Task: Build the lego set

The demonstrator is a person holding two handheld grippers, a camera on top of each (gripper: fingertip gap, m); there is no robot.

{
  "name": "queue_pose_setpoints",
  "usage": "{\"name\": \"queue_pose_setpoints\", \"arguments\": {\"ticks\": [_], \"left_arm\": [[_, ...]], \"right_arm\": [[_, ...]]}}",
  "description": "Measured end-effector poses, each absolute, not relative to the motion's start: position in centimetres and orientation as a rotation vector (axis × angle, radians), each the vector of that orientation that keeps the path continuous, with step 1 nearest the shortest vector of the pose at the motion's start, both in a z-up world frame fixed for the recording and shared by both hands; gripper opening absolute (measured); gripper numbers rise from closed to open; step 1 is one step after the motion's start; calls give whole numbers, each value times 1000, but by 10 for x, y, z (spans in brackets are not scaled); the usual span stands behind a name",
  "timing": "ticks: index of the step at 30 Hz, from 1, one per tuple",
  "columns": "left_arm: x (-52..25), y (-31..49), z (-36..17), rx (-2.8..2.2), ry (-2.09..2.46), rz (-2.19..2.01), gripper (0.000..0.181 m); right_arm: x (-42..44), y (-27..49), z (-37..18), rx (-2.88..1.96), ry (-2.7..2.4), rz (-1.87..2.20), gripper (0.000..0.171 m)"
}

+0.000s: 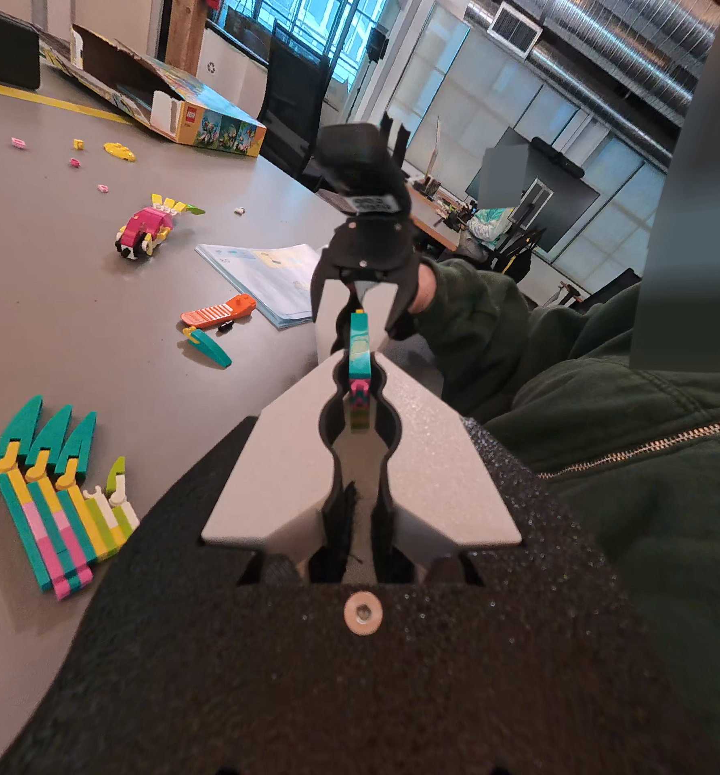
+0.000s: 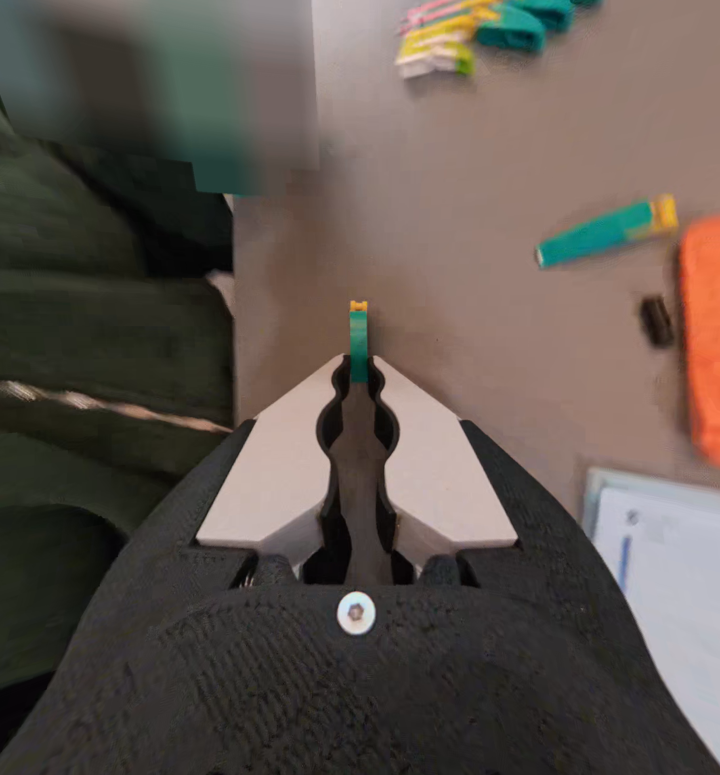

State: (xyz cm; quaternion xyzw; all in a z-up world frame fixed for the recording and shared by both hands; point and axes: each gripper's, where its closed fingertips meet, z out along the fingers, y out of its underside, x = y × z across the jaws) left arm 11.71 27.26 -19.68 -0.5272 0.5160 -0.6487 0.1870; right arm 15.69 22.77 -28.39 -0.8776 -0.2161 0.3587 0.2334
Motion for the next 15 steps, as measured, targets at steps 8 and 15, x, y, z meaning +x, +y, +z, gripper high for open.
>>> {"name": "queue_pose_setpoints", "arguments": {"ticks": [8, 15], "left_arm": [[118, 266, -204, -1494, 1496, -1821, 6], [121, 266, -206, -1508, 1476, -1843, 5]], "right_arm": [[180, 233, -280, -2480, -85, 1202, 23], [190, 242, -277, -2367, -379, 687, 32]]}}
